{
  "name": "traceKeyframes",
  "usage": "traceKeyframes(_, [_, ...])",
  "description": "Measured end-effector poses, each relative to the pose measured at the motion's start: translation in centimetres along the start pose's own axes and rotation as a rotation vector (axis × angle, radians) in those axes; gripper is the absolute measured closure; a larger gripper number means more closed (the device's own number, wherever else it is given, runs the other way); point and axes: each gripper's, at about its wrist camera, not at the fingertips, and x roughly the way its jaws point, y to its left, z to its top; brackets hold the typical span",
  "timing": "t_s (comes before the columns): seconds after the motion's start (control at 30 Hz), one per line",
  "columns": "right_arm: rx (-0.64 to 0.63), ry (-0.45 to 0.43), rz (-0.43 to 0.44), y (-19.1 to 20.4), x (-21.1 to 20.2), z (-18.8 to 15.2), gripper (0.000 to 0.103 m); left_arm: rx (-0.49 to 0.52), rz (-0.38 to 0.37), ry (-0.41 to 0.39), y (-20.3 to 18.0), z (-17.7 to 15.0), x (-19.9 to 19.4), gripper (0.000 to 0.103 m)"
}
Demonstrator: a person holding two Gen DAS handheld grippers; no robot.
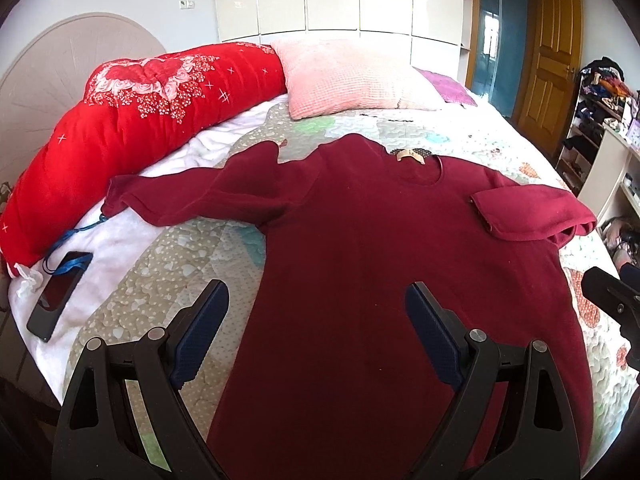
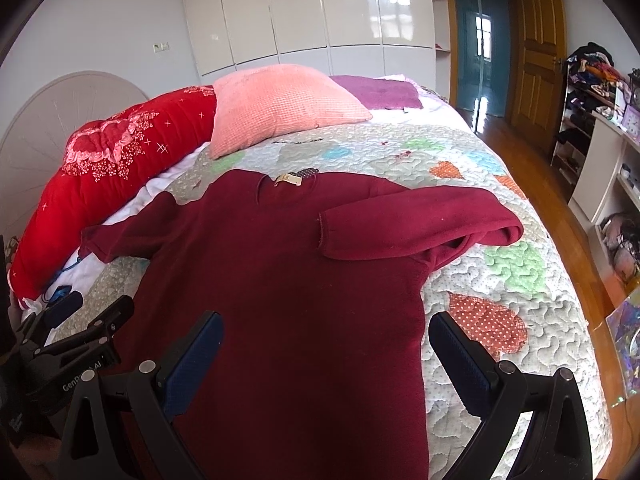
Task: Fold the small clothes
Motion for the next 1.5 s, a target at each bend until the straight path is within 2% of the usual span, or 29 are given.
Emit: traceKeyframes(1.5, [-0.017, 0.033, -0.019, 1.3, 4.0, 0.5, 0.000, -0.001, -0.014, 0.026, -0.2, 0.3, 2.0, 0.013])
